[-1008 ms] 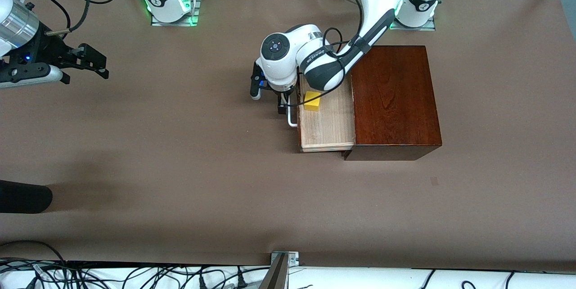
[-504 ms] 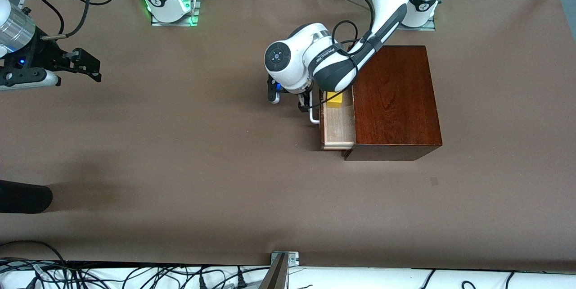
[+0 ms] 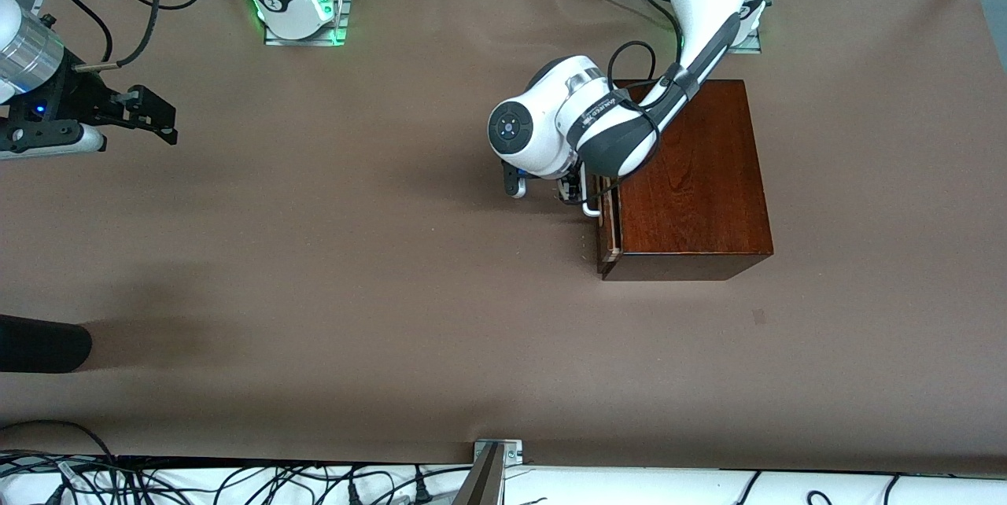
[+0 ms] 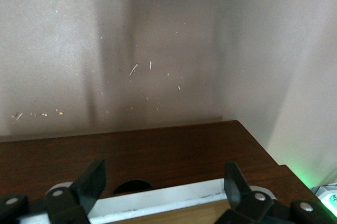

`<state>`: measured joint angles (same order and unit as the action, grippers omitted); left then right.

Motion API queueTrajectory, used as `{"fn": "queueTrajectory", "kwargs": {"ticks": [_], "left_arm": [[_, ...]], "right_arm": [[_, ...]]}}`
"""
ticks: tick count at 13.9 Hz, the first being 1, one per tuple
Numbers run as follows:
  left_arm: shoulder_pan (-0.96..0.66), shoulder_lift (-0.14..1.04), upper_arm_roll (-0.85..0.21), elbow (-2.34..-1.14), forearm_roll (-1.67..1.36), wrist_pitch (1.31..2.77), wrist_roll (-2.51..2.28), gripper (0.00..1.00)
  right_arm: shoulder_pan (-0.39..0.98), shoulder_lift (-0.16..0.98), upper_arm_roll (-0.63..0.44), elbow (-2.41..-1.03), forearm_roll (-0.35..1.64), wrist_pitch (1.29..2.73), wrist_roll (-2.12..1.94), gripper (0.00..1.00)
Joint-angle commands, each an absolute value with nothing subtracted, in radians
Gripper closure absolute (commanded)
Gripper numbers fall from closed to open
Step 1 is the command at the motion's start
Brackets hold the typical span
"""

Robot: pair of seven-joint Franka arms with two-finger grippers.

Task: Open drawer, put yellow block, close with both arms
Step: 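Push the drawer shut into the box with the left gripper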

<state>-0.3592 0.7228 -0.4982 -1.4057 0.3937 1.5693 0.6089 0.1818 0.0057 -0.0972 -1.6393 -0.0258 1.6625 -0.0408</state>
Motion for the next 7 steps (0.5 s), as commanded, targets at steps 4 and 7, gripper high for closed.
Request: {"fn": "queueTrajectory", "kwargs": {"ticks": [4,7], "left_arm": [[-0.347,0.672,-0.499,-1.419,0.437,1.526,0.626,0.0],[-0.325,0.678,-0.497,-1.43,0.437,1.516,0.629,0.0]], "right_arm": [[0.178,0.012,-0.092,-1.618,-0.029,1.651,-0.037,0.0],[0.178,0.012,-0.092,-1.618,-0.029,1.646,-0.037,0.0]]}}
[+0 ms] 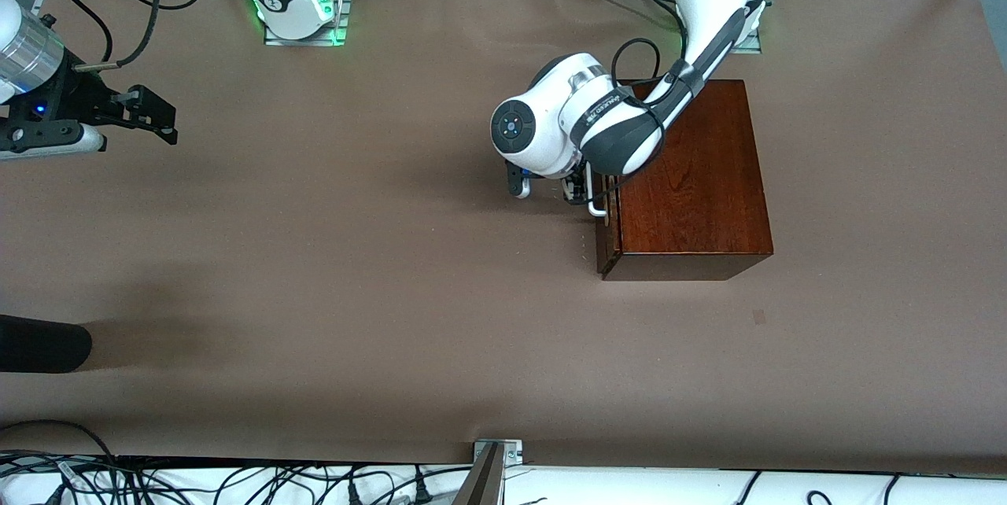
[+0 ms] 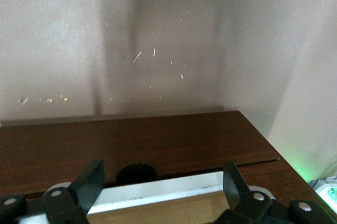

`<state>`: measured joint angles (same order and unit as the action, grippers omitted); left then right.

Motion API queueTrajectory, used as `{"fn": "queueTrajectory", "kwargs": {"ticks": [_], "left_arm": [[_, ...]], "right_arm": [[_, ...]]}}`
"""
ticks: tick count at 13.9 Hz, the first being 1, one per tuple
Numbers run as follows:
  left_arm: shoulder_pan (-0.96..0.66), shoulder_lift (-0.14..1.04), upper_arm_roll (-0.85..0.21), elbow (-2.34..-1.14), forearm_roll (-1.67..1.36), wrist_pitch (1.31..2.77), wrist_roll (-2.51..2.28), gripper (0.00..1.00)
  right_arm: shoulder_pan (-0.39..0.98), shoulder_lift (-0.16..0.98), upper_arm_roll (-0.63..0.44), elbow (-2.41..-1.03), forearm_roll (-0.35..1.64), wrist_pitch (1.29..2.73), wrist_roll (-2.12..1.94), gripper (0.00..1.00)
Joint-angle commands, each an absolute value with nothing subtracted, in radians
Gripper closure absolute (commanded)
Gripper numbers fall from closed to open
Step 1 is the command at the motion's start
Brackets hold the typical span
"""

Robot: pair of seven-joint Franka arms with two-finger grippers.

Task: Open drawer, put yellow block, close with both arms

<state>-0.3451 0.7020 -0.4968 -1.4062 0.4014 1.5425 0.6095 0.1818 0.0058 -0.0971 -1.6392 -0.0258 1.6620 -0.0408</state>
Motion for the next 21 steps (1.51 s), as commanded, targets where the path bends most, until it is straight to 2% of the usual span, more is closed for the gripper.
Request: {"fn": "queueTrajectory", "kwargs": {"ticks": [1,6,8,11,12,14,16,17,21], "left_arm": [[-0.322,0.689,-0.495,-1.434,0.439,1.517,0.629,0.0],[-0.316,0.608,-0.523,-1.396,0.391,1.519,0.629,0.0],[-0.228,0.527,-0.52,-1.37,0.252,1.514,0.632,0.0],[-0.073,0.399,-0.508,-1.367,0.213,1.509,0.649,0.0],[-0.051,0.332,-0.468,-1.376,0.212,1.514,0.643,0.0],[-0.009,0.274,-0.34,-1.382,0.108,1.519,0.635,0.0],[-0.011,0.206,-0.177,-1.445,0.002,1.522,0.598,0.0],[-0.012,0.175,-0.128,-1.471,-0.009,1.526,0.575,0.0],[-0.028,0.016,-0.032,-1.64,-0.009,1.687,0.352,0.0]], "right_arm": [[0.178,0.012,-0.092,-1.618,-0.029,1.644,-0.037,0.0],[0.179,0.012,-0.091,-1.618,-0.028,1.647,-0.034,0.0],[0.181,0.012,-0.091,-1.618,-0.026,1.652,-0.034,0.0],[0.181,0.012,-0.091,-1.618,-0.025,1.654,-0.034,0.0],[0.181,0.012,-0.091,-1.617,-0.025,1.652,-0.034,0.0],[0.183,0.011,-0.089,-1.617,-0.025,1.654,-0.031,0.0],[0.184,0.011,-0.087,-1.617,-0.025,1.652,-0.026,0.0],[0.184,0.011,-0.087,-1.617,-0.025,1.654,-0.026,0.0],[0.184,0.011,-0.087,-1.617,-0.025,1.654,-0.023,0.0]]}}
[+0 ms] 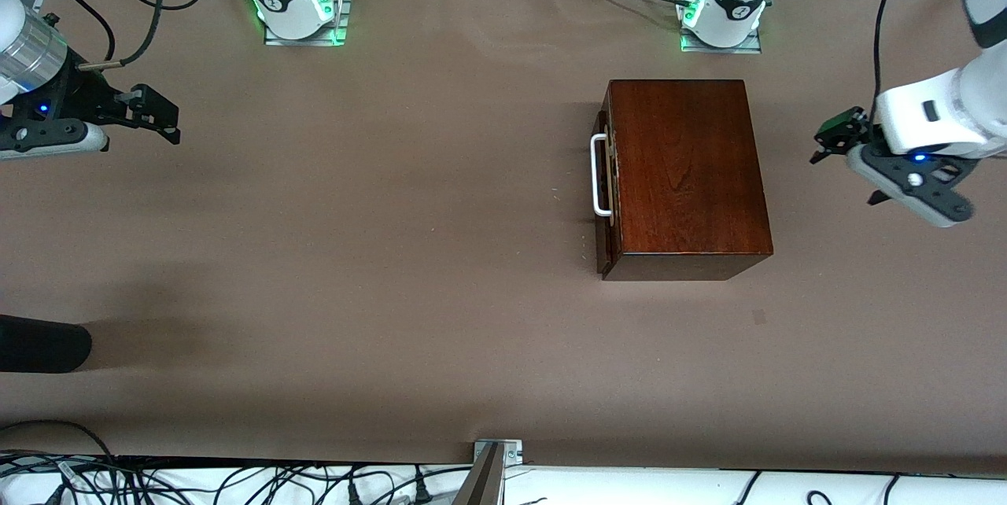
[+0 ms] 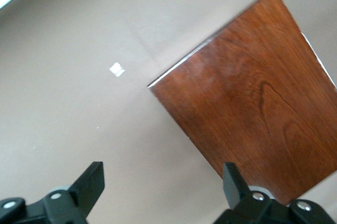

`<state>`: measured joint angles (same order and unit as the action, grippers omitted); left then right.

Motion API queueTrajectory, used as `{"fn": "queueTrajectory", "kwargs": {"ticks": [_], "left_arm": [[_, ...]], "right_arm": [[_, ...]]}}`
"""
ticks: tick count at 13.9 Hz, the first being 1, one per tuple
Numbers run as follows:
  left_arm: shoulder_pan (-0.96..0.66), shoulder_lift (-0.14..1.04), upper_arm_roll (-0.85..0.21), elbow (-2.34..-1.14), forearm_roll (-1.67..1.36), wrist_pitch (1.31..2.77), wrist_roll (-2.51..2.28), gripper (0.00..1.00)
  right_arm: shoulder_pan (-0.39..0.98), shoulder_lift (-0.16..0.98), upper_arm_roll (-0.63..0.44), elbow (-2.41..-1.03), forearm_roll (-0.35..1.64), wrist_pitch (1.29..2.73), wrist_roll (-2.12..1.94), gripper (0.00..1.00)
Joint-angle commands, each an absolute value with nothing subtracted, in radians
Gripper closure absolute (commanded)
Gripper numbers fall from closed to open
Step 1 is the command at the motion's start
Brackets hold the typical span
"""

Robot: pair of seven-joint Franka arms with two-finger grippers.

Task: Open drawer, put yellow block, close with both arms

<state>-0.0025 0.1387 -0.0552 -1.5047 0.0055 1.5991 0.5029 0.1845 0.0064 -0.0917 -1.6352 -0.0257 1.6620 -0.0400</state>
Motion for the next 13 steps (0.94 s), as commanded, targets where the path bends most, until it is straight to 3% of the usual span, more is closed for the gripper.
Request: {"fn": "queueTrajectory", "kwargs": {"ticks": [1,4,13], "left_arm": [[-0.031,0.0,-0.025,-1.644,-0.002,1.689,0.23,0.0],[-0.041,-0.032,0.024,-1.654,0.002,1.606,0.091,0.0],[-0.095,-0.031,0.074,-1.689,0.002,1.594,-0.072,0.0]], "right_arm": [[0.184,0.011,-0.087,-1.617,-0.025,1.654,-0.023,0.0],[0.184,0.011,-0.087,-1.617,-0.025,1.654,-0.023,0.0],[0.184,0.011,-0.087,-1.617,-0.023,1.652,-0.023,0.0]]}}
